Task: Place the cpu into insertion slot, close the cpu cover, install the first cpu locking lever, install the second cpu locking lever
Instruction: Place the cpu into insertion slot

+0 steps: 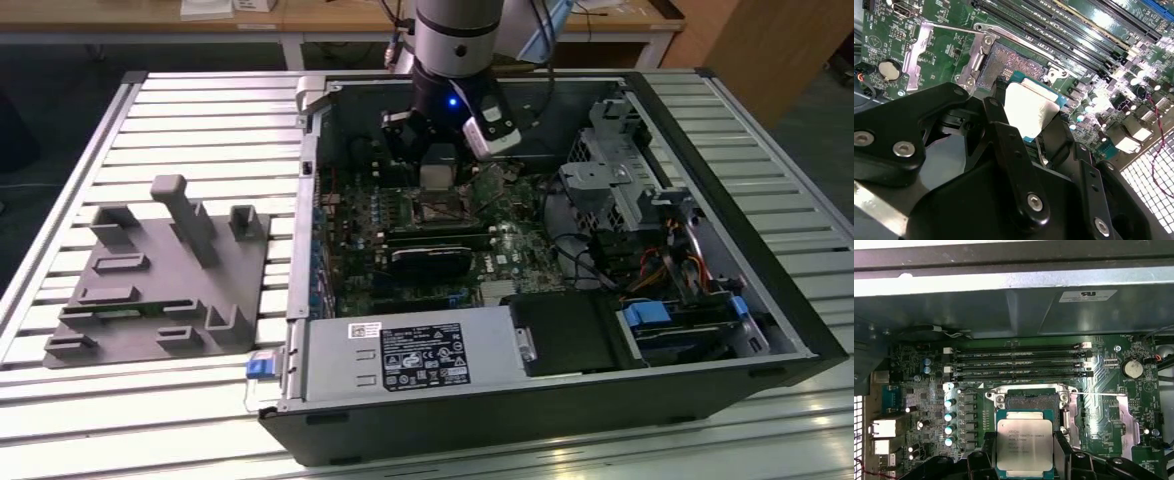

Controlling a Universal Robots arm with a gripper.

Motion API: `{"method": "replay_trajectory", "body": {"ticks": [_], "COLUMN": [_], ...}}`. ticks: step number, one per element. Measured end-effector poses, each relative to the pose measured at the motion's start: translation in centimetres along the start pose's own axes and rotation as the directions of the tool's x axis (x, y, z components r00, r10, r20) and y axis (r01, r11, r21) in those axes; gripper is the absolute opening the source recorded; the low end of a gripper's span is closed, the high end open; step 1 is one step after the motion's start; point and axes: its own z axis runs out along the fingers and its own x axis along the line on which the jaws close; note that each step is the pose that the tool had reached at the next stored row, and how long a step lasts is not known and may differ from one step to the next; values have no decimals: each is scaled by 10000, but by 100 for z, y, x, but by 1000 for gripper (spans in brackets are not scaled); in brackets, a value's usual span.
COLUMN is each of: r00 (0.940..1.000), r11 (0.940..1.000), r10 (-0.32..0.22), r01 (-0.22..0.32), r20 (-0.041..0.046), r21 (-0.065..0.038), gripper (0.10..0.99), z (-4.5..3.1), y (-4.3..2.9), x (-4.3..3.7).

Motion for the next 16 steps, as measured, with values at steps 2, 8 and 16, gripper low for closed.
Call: {"method": "replay_trajectory", "body": {"ticks": [2, 8, 16], "r00": [10000, 10000, 9997], "r11": [10000, 10000, 9997], "r10": [16, 52, 239], "r01": [-16, -52, -239], "r20": [2, 5, 23], "r21": [0, -1, -5], "gripper": [541, 541, 541], "z": [12, 42, 80], "y": [-1, -3, -7], "x": [0, -1, -1]}}
